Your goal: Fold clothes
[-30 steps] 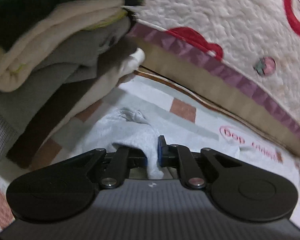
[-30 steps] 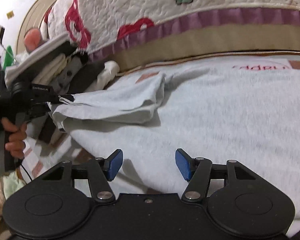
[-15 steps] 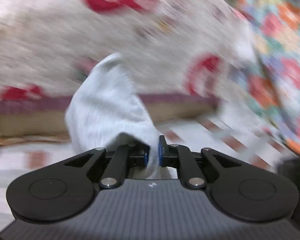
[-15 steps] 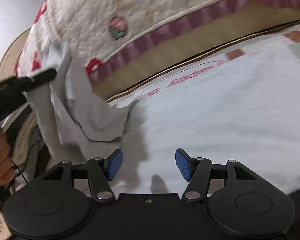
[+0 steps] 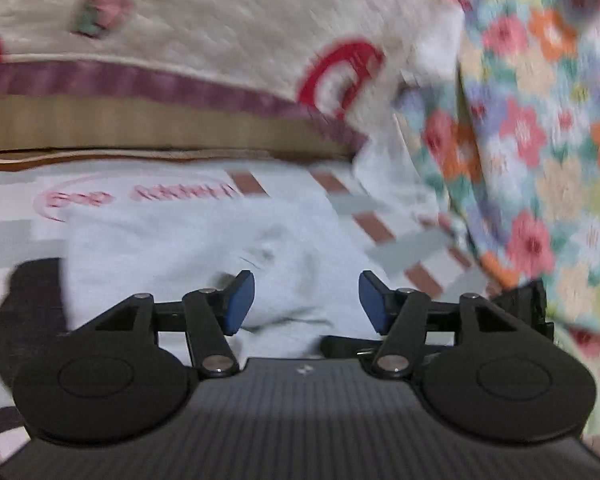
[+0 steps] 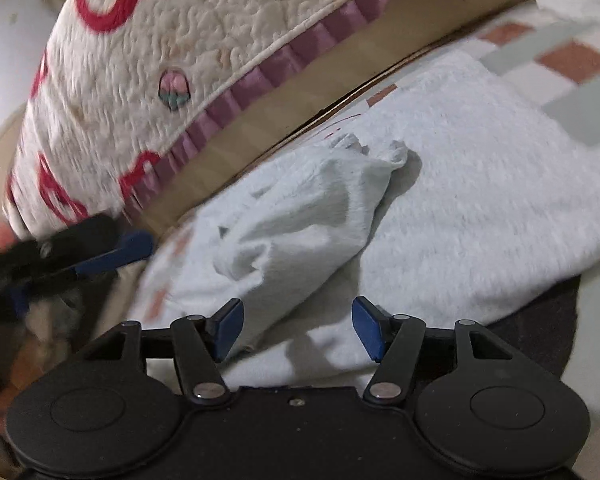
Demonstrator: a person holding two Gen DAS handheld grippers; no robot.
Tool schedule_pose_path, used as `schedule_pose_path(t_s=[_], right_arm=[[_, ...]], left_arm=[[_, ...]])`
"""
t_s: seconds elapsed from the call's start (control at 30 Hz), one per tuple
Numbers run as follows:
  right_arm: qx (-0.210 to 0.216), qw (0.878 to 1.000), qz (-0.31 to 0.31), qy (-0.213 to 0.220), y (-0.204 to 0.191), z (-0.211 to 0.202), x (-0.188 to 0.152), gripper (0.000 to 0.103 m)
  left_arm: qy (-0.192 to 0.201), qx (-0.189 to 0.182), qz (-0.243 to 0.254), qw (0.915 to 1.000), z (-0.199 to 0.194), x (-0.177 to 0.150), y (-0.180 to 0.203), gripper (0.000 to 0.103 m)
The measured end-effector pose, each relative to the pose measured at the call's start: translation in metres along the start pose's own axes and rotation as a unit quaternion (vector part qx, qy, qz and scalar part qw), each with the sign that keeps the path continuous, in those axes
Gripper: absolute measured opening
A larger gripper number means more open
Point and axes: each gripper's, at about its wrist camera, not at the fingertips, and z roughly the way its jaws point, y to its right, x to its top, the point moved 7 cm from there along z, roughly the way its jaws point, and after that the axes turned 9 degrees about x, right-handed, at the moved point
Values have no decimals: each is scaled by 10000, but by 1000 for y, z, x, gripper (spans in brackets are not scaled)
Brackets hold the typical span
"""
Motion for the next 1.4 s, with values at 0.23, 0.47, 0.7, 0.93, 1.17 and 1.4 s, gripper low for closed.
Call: schedule_pose_path(t_s=[0.23,0.47,0.7,0.93,1.17,1.4], right_arm=[[147,9991,274,284,-21,-12,11,69],[-1517,9598,-2134,-1008,-53,50,-2,72],[-1420,9797,-1379,-311,-27,50,15,70],[-2533,9409,-2245,-73,-37,20,6,59],[-1365,9848,-1076,-19,-25,-5,4,66],[-1974,9746,-1054,47,-8,30,9,82]], left_arm=[[-543,1164,-595,9899,17,-25,-74,65],[-1178,1632,-82,9795,34,-54,-75,66],[-1264,1466,-272,9807,23,-60,-84,66],[-1137,1662,-21,9795,17,-60,-85,56],[-1140,1525,-151,9816,14,-59,-86,54],[-821,1180,-196,9894,4,-48,-78,54]])
